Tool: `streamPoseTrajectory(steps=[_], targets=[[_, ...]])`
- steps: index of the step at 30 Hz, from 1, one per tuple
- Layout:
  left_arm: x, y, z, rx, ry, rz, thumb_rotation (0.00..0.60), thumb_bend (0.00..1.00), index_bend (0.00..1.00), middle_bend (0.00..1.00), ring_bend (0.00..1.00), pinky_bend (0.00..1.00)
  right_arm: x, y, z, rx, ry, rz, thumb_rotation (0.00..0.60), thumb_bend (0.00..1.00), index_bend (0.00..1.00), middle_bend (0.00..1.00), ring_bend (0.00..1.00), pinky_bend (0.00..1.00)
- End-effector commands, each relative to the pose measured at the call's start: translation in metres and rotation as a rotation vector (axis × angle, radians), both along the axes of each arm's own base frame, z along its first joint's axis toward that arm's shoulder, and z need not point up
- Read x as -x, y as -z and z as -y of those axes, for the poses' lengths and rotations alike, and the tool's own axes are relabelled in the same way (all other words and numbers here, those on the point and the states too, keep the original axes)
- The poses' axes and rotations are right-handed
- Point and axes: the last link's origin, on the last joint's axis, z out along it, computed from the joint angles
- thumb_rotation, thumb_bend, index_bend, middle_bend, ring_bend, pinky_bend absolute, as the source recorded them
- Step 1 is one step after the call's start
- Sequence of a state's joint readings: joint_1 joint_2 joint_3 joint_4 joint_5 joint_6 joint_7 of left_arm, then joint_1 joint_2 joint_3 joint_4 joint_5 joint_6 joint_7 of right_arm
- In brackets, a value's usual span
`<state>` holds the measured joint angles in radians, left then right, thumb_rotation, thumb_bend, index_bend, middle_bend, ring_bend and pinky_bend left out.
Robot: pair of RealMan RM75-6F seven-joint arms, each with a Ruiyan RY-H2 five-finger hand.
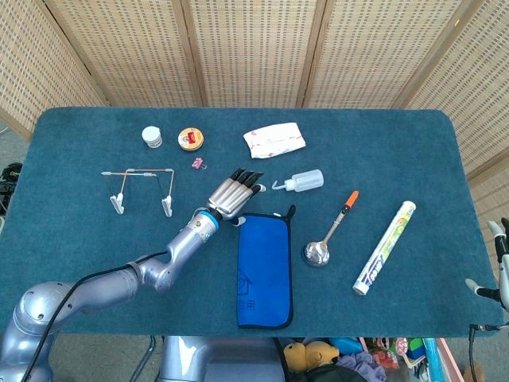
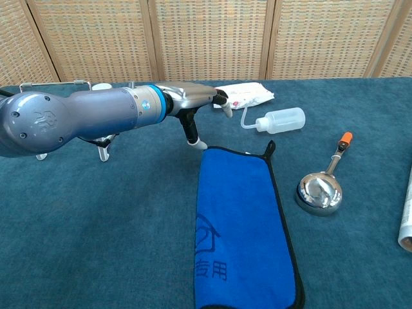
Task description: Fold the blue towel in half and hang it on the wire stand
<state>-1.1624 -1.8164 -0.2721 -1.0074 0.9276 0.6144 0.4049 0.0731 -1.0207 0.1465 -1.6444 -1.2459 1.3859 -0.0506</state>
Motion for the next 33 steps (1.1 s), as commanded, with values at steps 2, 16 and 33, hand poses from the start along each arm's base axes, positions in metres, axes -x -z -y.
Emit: streamPoseTrajectory(steps=[2,16,33], targets=[[-0.005,0.007,0.001,0.017,-0.060,-0.022,0.600,0.25,0.25,0.00,0.00,0.00,0.001,-0.001,0.001,0.002,0.003,0.002,0.600,0.00,0.00,0.00,0.00,0.00],[-0.015,0.019,0.010,-0.006,-0.152,-0.042,0.600,0.29,0.29,0.00,0.00,0.00,0.002,-0.003,0.000,0.009,0.006,0.009,0.600,0.00,0.00,0.00,0.00,0.00],[-0.006,0.034,0.015,0.009,-0.199,-0.071,0.600,0.30,0.31,0.00,0.00,0.00,0.002,-0.004,0.000,0.009,0.006,0.011,0.600,0.00,0.00,0.00,0.00,0.00]])
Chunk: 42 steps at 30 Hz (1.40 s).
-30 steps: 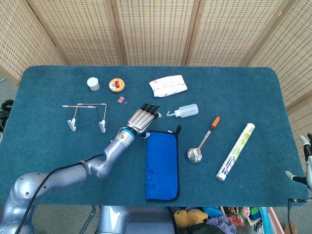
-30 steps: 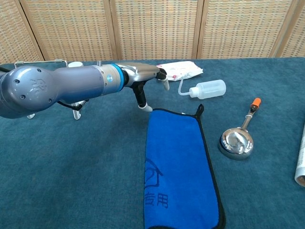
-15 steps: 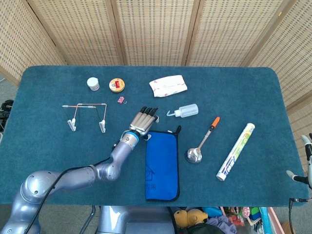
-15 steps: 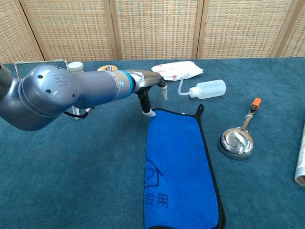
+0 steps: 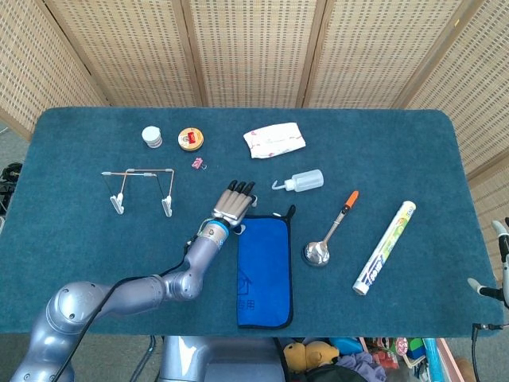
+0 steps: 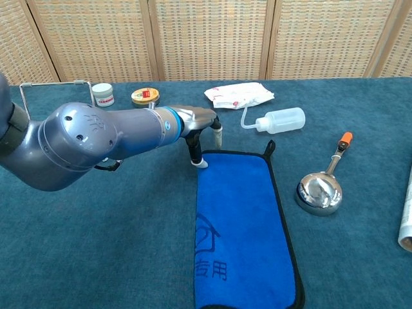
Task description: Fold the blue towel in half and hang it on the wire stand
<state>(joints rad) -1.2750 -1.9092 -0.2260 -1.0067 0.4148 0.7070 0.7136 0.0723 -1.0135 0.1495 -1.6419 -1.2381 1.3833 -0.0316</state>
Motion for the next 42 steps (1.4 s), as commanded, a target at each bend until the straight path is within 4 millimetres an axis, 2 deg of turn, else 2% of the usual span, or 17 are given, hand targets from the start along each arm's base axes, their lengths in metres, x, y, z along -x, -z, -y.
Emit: streamPoseTrajectory(steps=[1,15,17,23,27,34,37,42], targets=[[0.001,0.002,0.001,0.010,-0.006,0.002,0.600,0.30,0.31,0.00,0.00,0.00,0.000,0.000,0.000,0.000,0.000,-0.001,0.600,0.00,0.00,0.00,0.00,0.00],[0.001,0.011,0.002,0.017,-0.025,-0.001,0.600,0.32,0.34,0.00,0.00,0.00,0.000,0.000,0.000,-0.001,-0.001,0.003,0.600,0.00,0.00,0.00,0.00,0.00],[0.001,0.011,0.002,0.015,-0.024,-0.005,0.600,0.32,0.36,0.00,0.00,0.00,0.000,0.000,0.000,-0.002,-0.001,0.003,0.600,0.00,0.00,0.00,0.00,0.00],[0.004,0.012,0.004,0.021,-0.036,-0.022,0.600,0.33,0.52,0.00,0.00,0.00,0.000,0.000,0.000,-0.004,-0.001,0.004,0.600,0.00,0.00,0.00,0.00,0.00],[0.003,0.012,0.005,0.032,-0.053,-0.018,0.600,0.33,0.56,0.00,0.00,0.00,0.000,0.000,0.000,-0.006,-0.001,0.004,0.600,0.00,0.00,0.00,0.00,0.00],[0.001,0.011,0.006,0.039,-0.055,-0.003,0.600,0.33,0.77,0.00,0.00,0.00,0.000,0.000,-0.001,-0.003,-0.001,0.005,0.600,0.00,0.00,0.00,0.00,0.00],[0.000,0.010,0.005,0.034,-0.053,-0.001,0.600,0.38,0.79,0.00,0.00,0.00,0.000,0.000,0.000,-0.004,-0.001,0.005,0.600,0.00,0.00,0.00,0.00,0.00],[0.001,0.010,0.007,0.033,-0.053,-0.011,0.600,0.39,0.83,0.00,0.00,0.00,0.000,0.000,0.000,-0.004,0.000,0.004,0.600,0.00,0.00,0.00,0.00,0.00]])
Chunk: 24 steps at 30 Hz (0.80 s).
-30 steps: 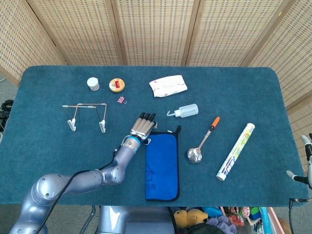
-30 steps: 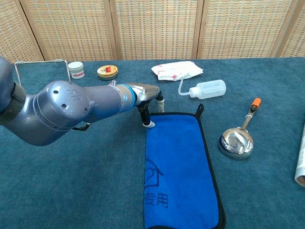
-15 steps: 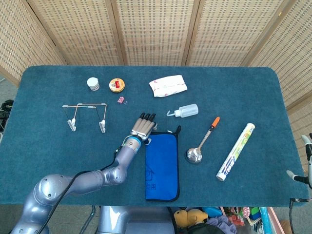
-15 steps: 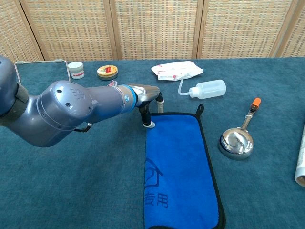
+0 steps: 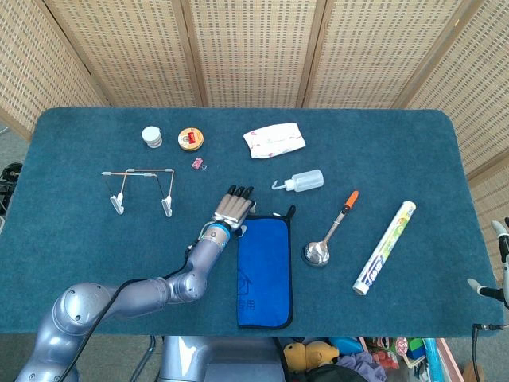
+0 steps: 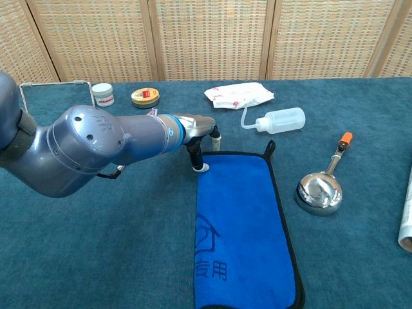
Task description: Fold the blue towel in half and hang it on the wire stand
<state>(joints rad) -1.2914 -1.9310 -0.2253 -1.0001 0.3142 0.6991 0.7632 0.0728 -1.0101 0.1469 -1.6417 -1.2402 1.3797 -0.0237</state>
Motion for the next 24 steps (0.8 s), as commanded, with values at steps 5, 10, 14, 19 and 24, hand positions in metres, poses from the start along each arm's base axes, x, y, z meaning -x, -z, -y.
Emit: streamPoseTrajectory(steps=[5,10,14,19,24], targets=[[-0.0032,0.0010,0.0033,0.016,-0.008,0.021,0.600,0.39,0.87,0.00,0.00,0.00,0.0000,-0.0006,-0.0002,0.003,0.000,0.002,0.600,0.00,0.00,0.00,0.00,0.00],[-0.0083,-0.0003,0.0049,0.014,0.003,0.042,0.600,0.39,0.90,0.00,0.00,0.00,0.0001,-0.0010,-0.0002,0.003,0.000,0.004,0.600,0.00,0.00,0.00,0.00,0.00],[-0.0095,-0.0001,0.0072,0.014,0.013,0.038,0.600,0.39,0.91,0.00,0.00,0.00,0.0002,-0.0013,-0.0003,0.003,0.000,0.004,0.600,0.00,0.00,0.00,0.00,0.00],[-0.0083,0.0002,0.0073,0.006,0.016,0.029,0.600,0.39,0.91,0.00,0.00,0.00,0.0000,-0.0022,-0.0006,0.005,-0.001,0.007,0.600,0.00,0.00,0.00,0.00,0.00],[-0.0086,-0.0019,0.0068,0.000,0.024,0.030,0.600,0.51,0.91,0.00,0.00,0.00,-0.0002,-0.0025,-0.0009,0.005,-0.004,0.007,0.600,0.00,0.00,0.00,0.00,0.00]])
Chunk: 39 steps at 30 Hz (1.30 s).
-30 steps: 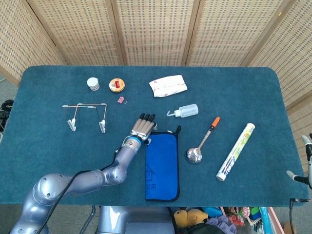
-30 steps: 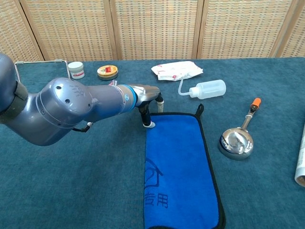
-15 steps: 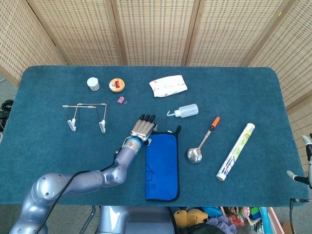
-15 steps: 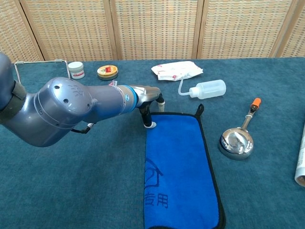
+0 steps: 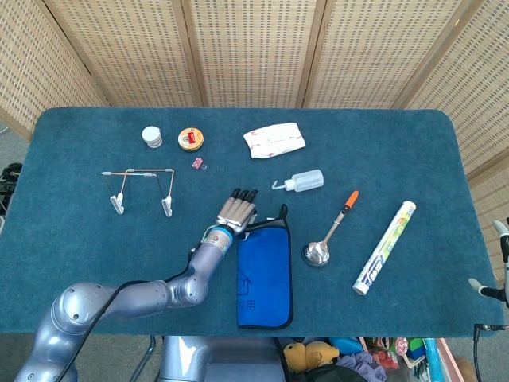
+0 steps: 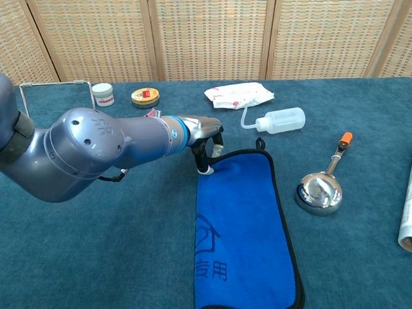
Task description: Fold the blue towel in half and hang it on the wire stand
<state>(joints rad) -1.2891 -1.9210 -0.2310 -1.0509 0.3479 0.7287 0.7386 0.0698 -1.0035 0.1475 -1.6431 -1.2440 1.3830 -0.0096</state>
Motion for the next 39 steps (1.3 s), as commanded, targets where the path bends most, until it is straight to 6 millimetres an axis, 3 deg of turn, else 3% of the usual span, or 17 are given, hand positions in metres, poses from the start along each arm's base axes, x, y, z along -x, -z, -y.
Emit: streamPoseTrajectory(steps=[1,11,20,25,29,39], targets=[[0.000,-0.002,0.000,-0.006,0.008,-0.001,0.600,0.55,0.91,0.00,0.00,0.00,0.000,0.000,0.000,0.000,-0.001,0.001,0.600,0.00,0.00,0.00,0.00,0.00],[-0.004,-0.019,-0.007,-0.047,0.066,-0.013,0.600,0.69,0.90,0.00,0.00,0.00,-0.001,0.000,0.000,-0.002,-0.005,0.001,0.600,0.00,0.00,0.00,0.00,0.00],[-0.010,-0.047,-0.018,-0.091,0.079,0.020,0.600,0.70,0.91,0.00,0.00,0.00,-0.002,0.001,-0.001,-0.004,-0.009,0.001,0.600,0.00,0.00,0.00,0.00,0.00],[-0.019,-0.072,-0.028,-0.141,0.088,0.047,0.600,0.70,0.90,0.00,0.00,0.00,-0.003,0.000,-0.002,-0.003,-0.011,0.002,0.600,0.00,0.00,0.00,0.00,0.00],[-0.025,-0.107,-0.041,-0.218,0.090,0.070,0.600,0.70,0.90,0.00,0.00,0.00,-0.003,0.000,-0.002,-0.002,-0.015,0.004,0.600,0.00,0.00,0.00,0.00,0.00],[-0.016,-0.163,-0.056,-0.320,0.065,0.099,0.600,0.70,0.90,0.00,0.00,0.00,-0.006,0.001,-0.003,-0.009,-0.028,0.003,0.600,0.00,0.00,0.00,0.00,0.00]])
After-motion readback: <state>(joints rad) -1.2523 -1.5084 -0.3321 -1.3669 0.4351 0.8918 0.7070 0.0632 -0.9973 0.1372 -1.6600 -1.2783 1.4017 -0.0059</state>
